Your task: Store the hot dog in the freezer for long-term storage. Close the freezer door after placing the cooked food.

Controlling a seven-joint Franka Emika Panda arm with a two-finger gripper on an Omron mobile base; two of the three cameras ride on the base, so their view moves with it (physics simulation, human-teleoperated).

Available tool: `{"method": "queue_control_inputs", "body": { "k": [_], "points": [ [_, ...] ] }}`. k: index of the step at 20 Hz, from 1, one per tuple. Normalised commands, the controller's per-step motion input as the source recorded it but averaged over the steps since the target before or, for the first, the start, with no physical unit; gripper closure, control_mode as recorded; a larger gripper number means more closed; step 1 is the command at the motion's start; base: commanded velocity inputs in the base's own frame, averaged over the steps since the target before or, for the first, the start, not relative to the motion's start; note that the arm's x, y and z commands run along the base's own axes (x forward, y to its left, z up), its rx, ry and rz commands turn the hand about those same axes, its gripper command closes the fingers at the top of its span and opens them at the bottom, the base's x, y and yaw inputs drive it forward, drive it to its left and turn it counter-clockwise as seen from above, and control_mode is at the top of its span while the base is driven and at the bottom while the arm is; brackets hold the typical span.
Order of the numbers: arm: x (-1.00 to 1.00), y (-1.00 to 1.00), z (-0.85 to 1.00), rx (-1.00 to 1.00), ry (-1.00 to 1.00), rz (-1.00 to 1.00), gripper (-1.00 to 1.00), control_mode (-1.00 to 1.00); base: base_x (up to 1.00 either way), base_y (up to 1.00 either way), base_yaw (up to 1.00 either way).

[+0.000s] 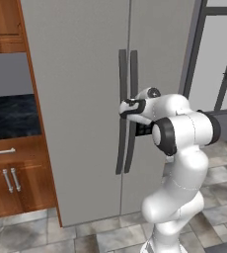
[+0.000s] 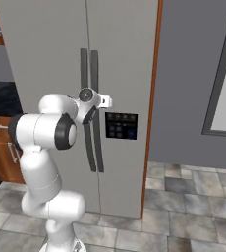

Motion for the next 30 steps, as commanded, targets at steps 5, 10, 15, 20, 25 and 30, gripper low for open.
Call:
{"method": "queue_control_inputs", "body": {
  "k": [5, 10, 15, 20, 25, 30],
  "points": [
    [0.89, 0.0, 0.91, 0.0, 0.07, 0.0, -1.0, -1.0, 0.0, 0.0, 0.0],
    [0.63, 0.0, 0.99, 0.0, 0.03, 0.0, -1.0, -1.0, 0.0, 0.0, 0.0],
    [0.61, 0.0, 0.93, 0.0, 0.03, 0.0, -1.0, -1.0, 0.0, 0.0, 0.0],
    [0.81, 0.0, 0.76, 0.0, 0.06, 0.0, -1.0, -1.0, 0.0, 0.0, 0.0],
    [1.0, 0.0, 0.22, -0.02, -0.04, 0.0, -1.0, -1.0, 0.0, 0.0, 0.0],
    [1.0, 0.0, 0.0, -0.01, -0.06, 0.0, -1.0, -1.0, 0.0, 0.0, 0.0]
  ]
}}
